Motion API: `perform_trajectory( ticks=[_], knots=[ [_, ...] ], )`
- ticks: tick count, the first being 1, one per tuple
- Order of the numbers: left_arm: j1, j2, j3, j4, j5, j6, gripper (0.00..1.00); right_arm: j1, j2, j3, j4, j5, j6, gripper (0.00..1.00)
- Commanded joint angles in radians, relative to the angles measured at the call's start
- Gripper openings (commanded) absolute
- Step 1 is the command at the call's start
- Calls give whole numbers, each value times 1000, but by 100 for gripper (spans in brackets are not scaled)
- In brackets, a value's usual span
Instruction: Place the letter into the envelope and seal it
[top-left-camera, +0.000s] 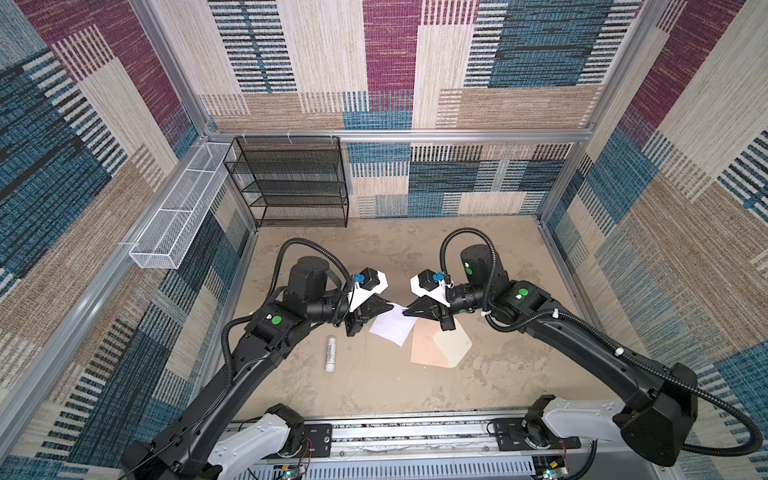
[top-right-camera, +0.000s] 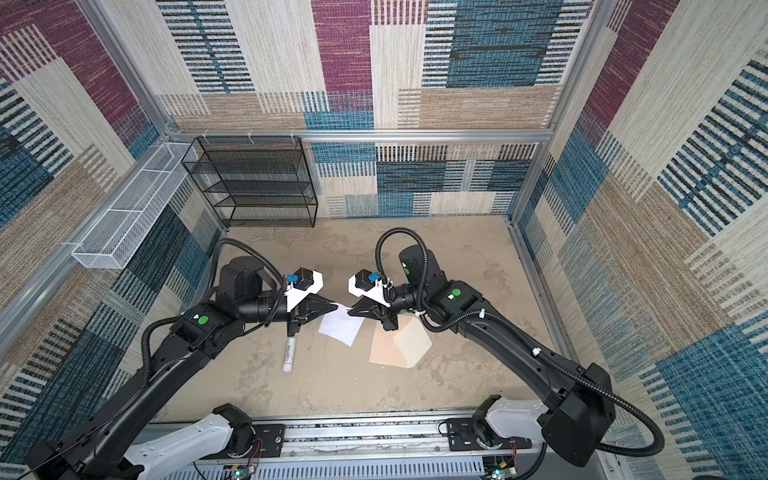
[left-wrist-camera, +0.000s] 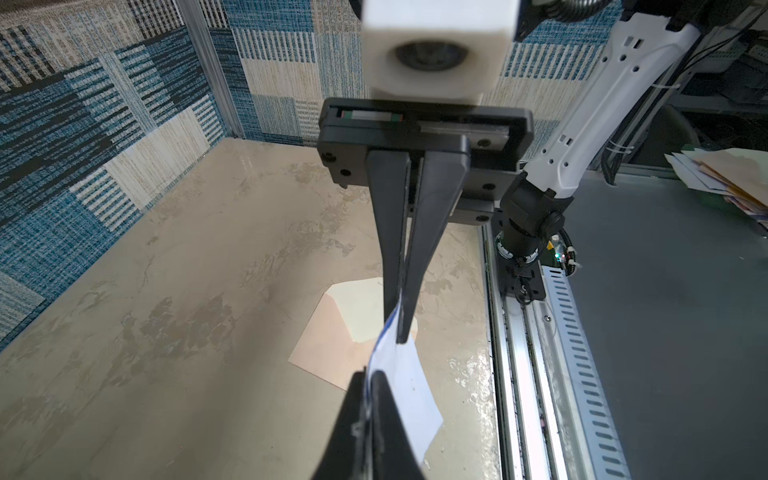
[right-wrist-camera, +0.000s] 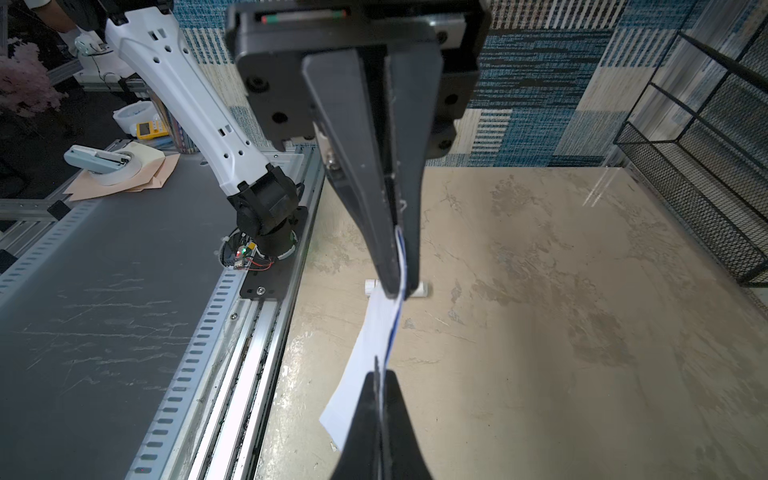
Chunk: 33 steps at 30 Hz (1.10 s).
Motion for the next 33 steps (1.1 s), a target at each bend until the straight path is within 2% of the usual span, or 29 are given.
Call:
perform_trajectory(
  ticks=[1,5,6,8,9,10,11,12,19,21,22,23,25,29,32,33],
  knots=[
    [1,3,-2,39,31,-27,0,-2,-15,-14,45,-4,16,0],
    [1,9,0,31,44,-27,0,-4,-37,-31,87,12,37,0],
    [2,9,0,26,41,-29,3,-7,-40,-34,95,13,43,0],
    [2,10,-2,16,32,-26,29,-14,-48,-39,110,10,53,0],
    [2,10,-2,9,33,-20,29,-16,-50,-42,112,10,55,0],
    [2,10,0,4,38,-14,24,-18,-51,-41,113,10,56,0],
    [4,10,0,-1,42,-10,9,-19,-51,-39,113,8,59,0],
    [4,10,0,-2,45,-8,0,-21,-52,-38,113,6,59,0],
    [4,15,-5,6,61,-9,0,-28,-55,-35,113,5,62,0],
    [5,13,-8,6,46,-14,22,-32,-56,-35,115,5,62,0],
    [5,14,-8,2,44,-9,25,-33,-57,-35,117,4,64,0],
    [5,14,-8,-6,48,0,22,-34,-59,-36,119,4,65,0],
    [7,17,-5,-24,59,15,0,-39,-61,-36,123,3,68,0],
    [11,22,-2,-51,86,33,0,-42,-64,-39,133,-3,76,0],
    [16,18,-6,-51,63,30,0,-44,-68,-38,131,-4,77,0],
    [17,16,-8,-51,46,27,14,-46,-70,-41,131,-5,77,0]
  ],
)
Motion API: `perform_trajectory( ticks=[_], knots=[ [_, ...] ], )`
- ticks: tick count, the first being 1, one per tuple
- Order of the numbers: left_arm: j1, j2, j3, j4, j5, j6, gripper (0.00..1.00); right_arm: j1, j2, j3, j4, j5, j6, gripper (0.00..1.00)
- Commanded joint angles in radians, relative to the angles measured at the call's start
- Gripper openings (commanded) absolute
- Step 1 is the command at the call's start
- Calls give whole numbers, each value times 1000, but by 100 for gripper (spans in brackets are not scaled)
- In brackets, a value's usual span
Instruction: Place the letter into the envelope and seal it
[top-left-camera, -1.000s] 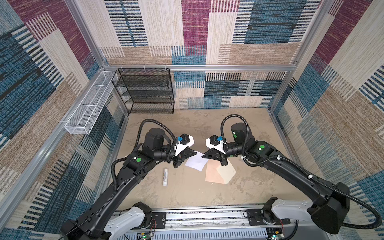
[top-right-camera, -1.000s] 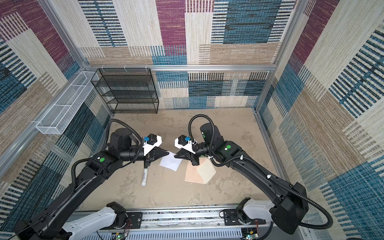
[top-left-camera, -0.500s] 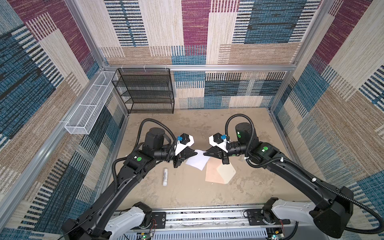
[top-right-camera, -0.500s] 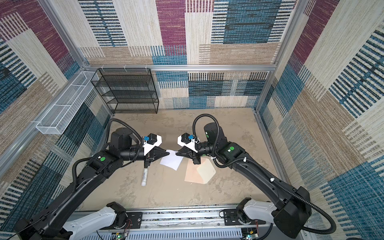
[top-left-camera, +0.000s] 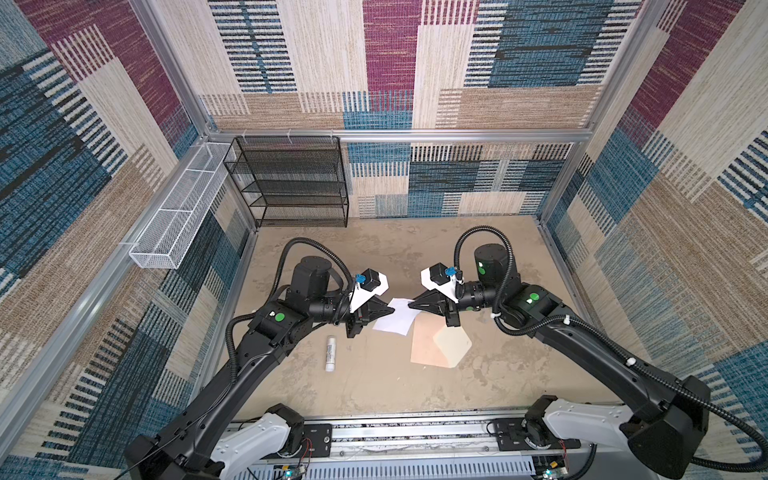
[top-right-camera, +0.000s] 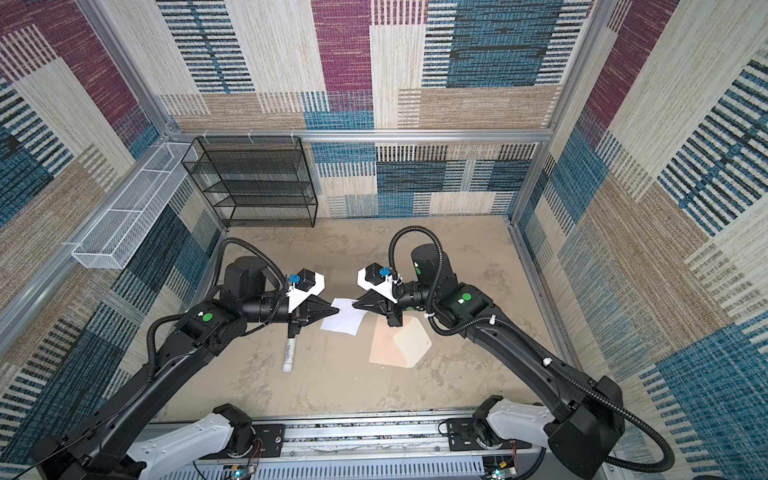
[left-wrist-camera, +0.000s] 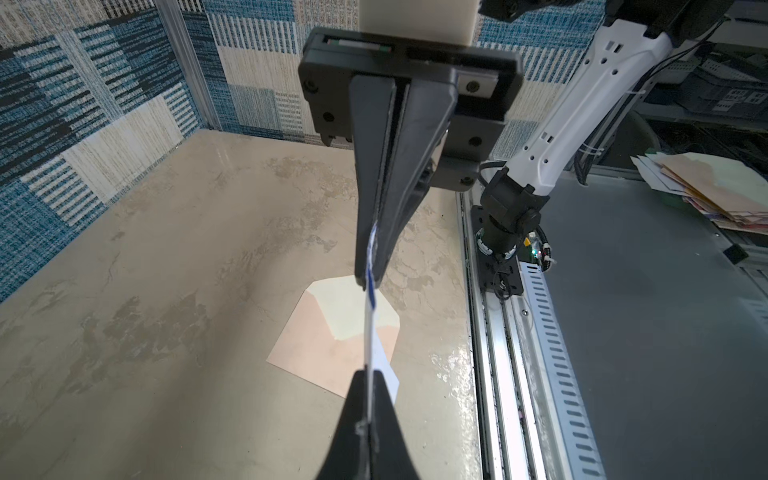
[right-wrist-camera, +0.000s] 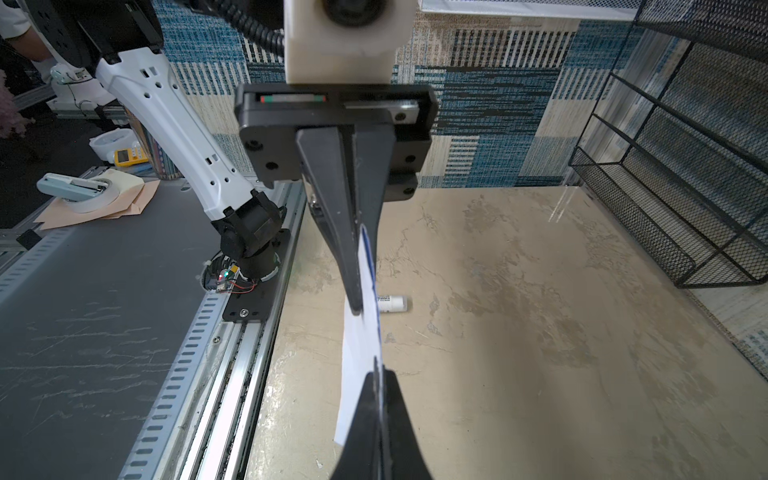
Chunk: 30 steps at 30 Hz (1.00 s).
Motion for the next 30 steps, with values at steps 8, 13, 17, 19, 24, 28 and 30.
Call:
perform_trajectory(
  ticks=[8,13,17,19,24,28,30],
  knots=[
    [31,-2,-3,-77,44,42,0,-9,-13,-1,36,-15,11,0],
    [33,-5,-7,-96,23,47,10,-9,-14,3,30,-18,12,0],
    [36,-2,-4,-122,45,70,0,-11,-18,6,27,-17,11,0],
    [36,-2,-5,-123,47,68,0,-11,-20,5,26,-18,11,0],
    [38,-20,-28,-108,0,53,16,-11,-25,8,25,-14,12,0],
    [39,-23,-35,-121,-3,58,20,-11,-28,11,26,-11,14,0],
    [40,-24,-39,-123,0,60,20,-11,-28,12,27,-12,16,0]
  ],
)
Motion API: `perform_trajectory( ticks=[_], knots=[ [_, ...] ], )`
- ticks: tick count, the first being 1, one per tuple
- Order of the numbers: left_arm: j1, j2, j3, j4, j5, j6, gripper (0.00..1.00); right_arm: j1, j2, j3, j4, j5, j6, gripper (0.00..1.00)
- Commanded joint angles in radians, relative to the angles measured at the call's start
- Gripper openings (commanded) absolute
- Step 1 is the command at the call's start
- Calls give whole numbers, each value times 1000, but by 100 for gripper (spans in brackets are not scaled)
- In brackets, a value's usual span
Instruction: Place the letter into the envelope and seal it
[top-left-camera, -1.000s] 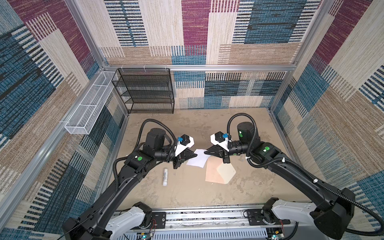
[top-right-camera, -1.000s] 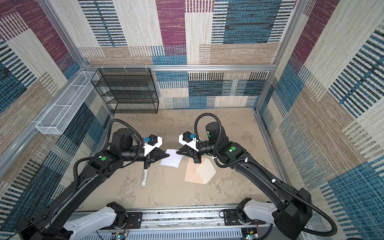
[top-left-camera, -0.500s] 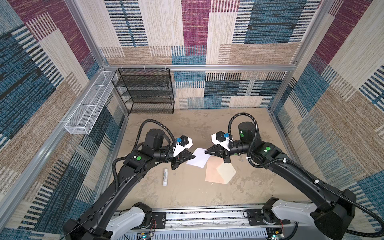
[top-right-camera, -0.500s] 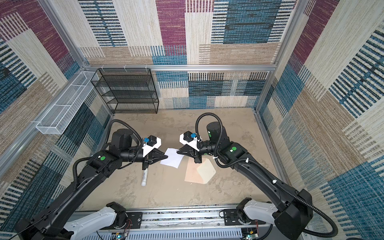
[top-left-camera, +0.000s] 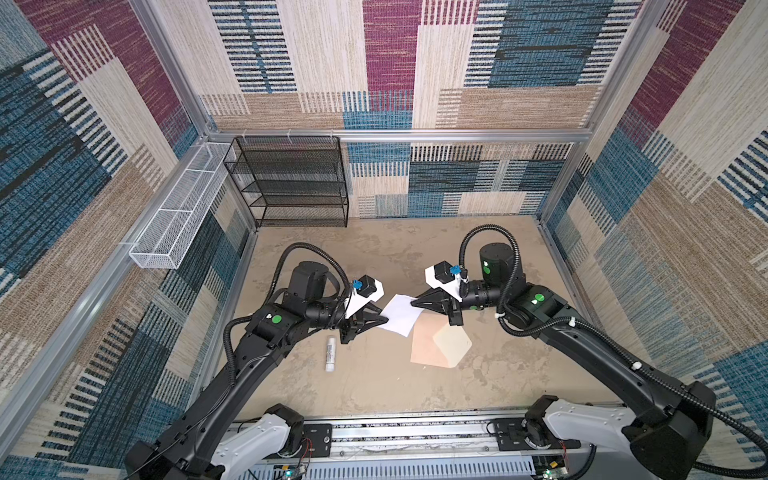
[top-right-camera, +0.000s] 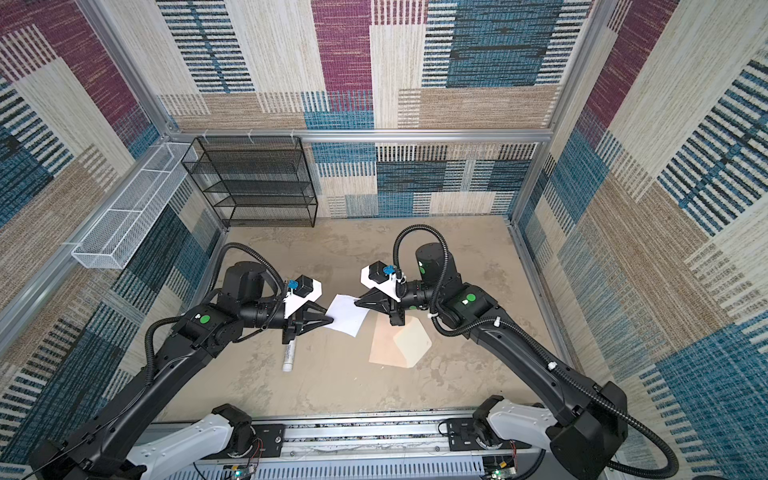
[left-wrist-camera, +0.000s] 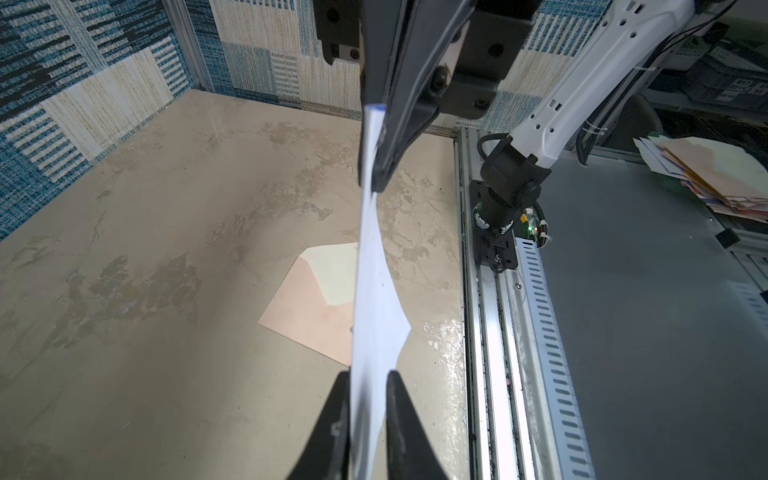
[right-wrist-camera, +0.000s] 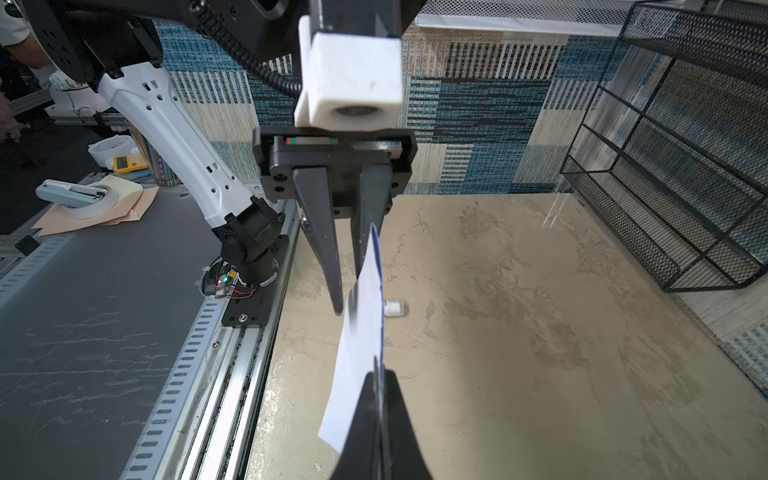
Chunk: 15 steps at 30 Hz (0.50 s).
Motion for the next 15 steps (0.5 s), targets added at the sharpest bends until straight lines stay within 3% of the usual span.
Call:
perform_trajectory(
  ticks=[1,2,6,8,9,11,15],
  knots=[
    [1,-4,-6,-19,4,17,8,0,-6,11,26,-3,9,0],
    [3,-4,-7,-19,6,19,0,0,-5,11,24,-3,10,0],
    [6,1,-6,-30,24,21,0,-1,-9,11,22,0,9,0],
    [7,3,-11,-31,14,17,14,0,-9,14,20,2,8,0],
    [6,4,-12,-33,9,16,15,-1,-10,13,18,2,7,0],
    [9,4,-13,-43,21,24,0,0,-10,14,16,3,6,0],
    [17,12,-9,-62,52,28,0,-1,-10,17,15,5,5,0]
  ],
)
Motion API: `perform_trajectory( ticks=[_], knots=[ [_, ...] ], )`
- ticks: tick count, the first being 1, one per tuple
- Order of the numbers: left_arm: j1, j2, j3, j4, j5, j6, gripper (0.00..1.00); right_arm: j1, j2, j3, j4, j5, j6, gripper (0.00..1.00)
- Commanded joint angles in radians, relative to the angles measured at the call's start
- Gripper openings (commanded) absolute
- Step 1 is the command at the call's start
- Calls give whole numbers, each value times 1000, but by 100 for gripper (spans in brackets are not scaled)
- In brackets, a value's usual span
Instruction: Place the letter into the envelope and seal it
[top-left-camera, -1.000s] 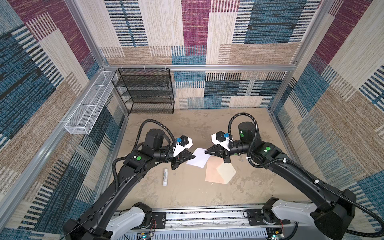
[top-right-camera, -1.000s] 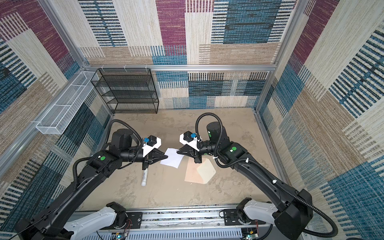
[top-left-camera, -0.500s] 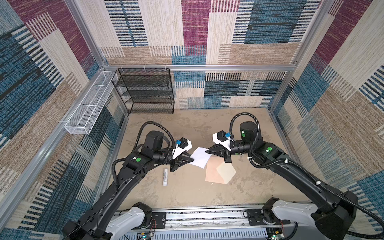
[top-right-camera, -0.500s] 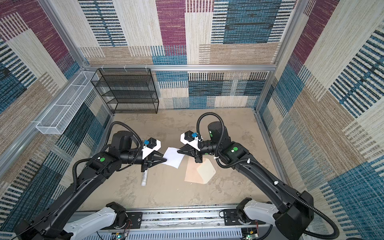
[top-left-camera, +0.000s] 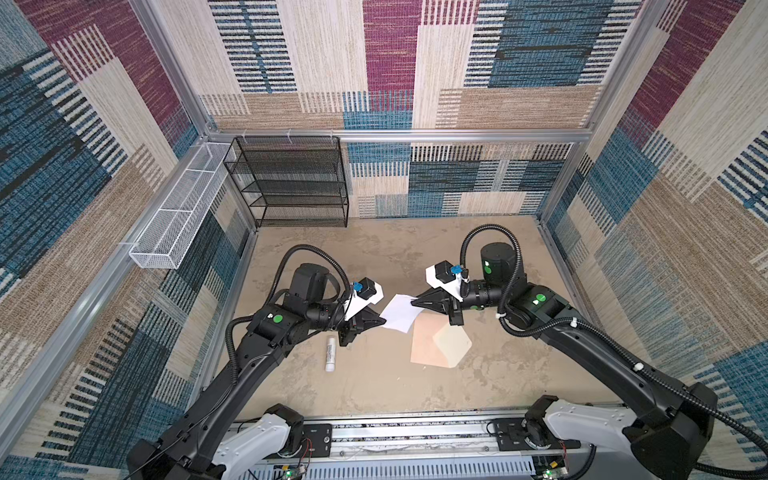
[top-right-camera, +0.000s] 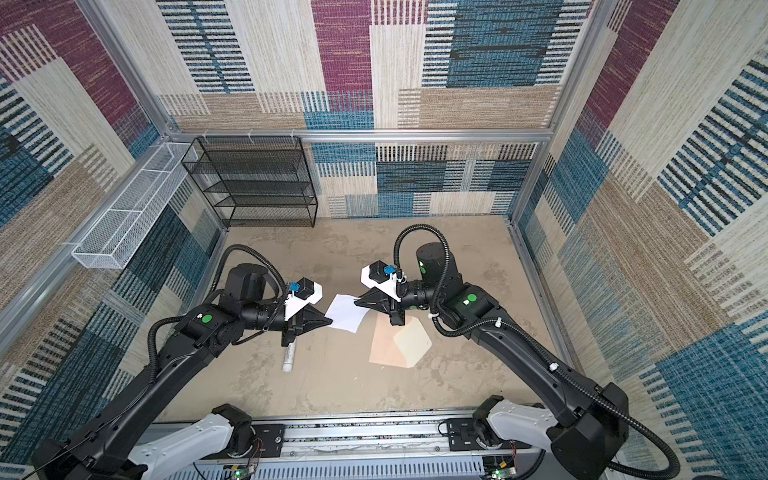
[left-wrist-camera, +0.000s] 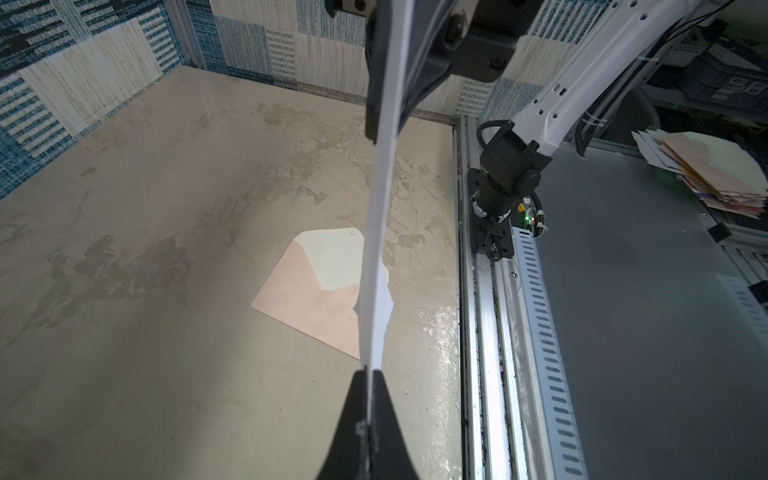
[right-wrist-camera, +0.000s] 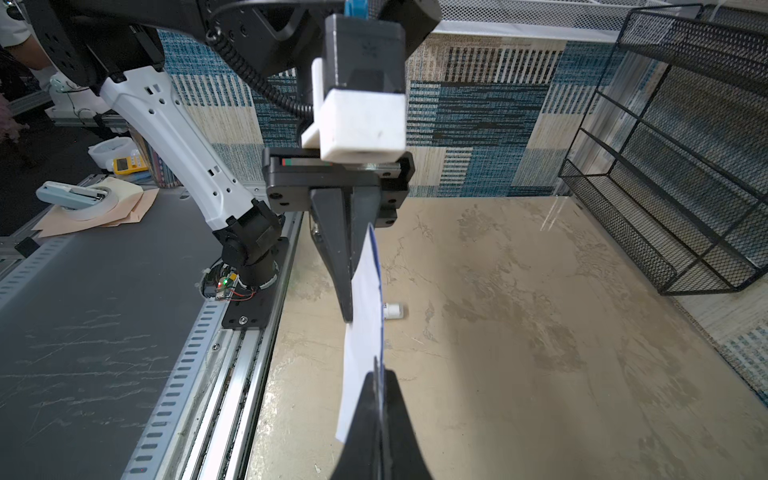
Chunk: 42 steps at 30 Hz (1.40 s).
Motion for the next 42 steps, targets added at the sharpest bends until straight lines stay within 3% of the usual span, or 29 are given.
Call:
perform_trajectory(
  ticks=[1,3,4,5,9,15,17,20,23,25,26,27,29,38,42],
  knots=[
    [5,4,-1,-24,20,4,0,-1,-5,12,16,3,1,0],
    [4,1,-11,-20,-3,-4,33,0,-5,12,15,2,1,0],
    [4,-1,-12,-21,-9,-3,36,0,-4,13,16,2,1,0],
    [5,-3,-13,-26,-10,2,35,-1,-5,14,15,2,1,0],
    [7,4,-7,-58,-6,27,1,0,-5,16,14,6,-2,0],
    [8,1,-13,-59,9,30,0,0,-4,18,11,6,-7,0],
    [9,-2,-15,-54,-12,24,9,0,-4,20,9,6,-8,0],
    [14,-4,-10,-76,-1,43,0,-1,-4,22,5,5,-13,0],
    [20,-4,-3,-95,16,52,0,0,-1,21,2,2,-18,0],
    [22,-8,-4,-87,10,41,16,0,1,19,1,0,-18,0],
    [22,-9,-4,-78,10,35,20,0,3,18,3,-4,-17,0],
    [22,-10,-4,-72,13,32,19,0,3,16,5,-5,-18,0],
    [24,-10,-1,-58,30,23,1,0,4,11,10,-9,-14,0],
    [30,-2,1,-62,77,21,0,0,-16,-24,44,17,3,0],
    [32,7,5,-66,24,-14,0,0,-39,-49,68,53,11,32]
  ],
)
